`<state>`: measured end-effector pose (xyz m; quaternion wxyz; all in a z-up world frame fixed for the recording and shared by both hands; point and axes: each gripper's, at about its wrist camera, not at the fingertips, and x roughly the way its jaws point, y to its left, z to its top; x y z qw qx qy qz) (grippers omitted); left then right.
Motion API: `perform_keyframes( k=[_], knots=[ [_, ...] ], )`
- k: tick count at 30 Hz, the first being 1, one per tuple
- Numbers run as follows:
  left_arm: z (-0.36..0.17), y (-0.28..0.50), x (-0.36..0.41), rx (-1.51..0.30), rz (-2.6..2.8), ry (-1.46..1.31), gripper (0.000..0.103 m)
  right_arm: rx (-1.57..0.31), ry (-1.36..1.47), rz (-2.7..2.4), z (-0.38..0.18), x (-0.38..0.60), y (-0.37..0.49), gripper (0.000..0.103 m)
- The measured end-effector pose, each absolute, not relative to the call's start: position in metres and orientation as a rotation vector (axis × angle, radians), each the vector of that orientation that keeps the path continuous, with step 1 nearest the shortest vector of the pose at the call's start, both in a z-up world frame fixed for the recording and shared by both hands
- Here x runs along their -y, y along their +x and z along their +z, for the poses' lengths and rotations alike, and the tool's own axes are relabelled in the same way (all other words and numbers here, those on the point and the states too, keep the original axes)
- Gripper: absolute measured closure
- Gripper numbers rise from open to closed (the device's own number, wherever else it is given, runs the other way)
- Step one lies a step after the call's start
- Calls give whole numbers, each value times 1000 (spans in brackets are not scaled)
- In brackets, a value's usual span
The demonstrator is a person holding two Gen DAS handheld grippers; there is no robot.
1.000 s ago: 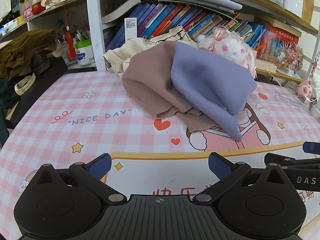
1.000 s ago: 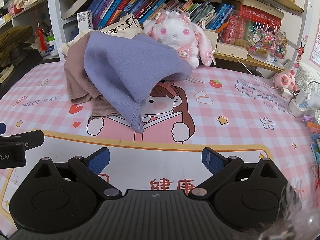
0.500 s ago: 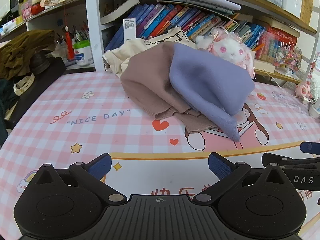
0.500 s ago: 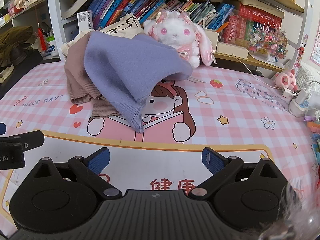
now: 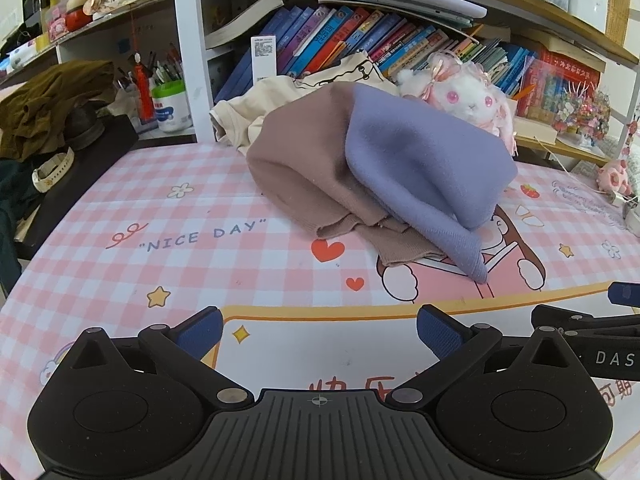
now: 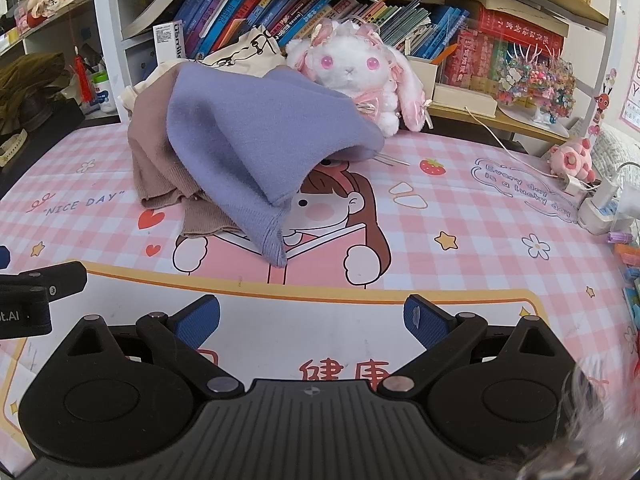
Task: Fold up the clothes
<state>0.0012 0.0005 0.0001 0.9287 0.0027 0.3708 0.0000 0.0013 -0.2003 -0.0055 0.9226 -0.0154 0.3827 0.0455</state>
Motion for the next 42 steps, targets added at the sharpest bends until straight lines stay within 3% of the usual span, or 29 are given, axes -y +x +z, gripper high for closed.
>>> perform_keyframes(
  k=[42],
  knots=[
    [-6, 4, 3, -739, -25, 52, 0, -812, -20, 120, -10, 198, 8, 1]
  ],
)
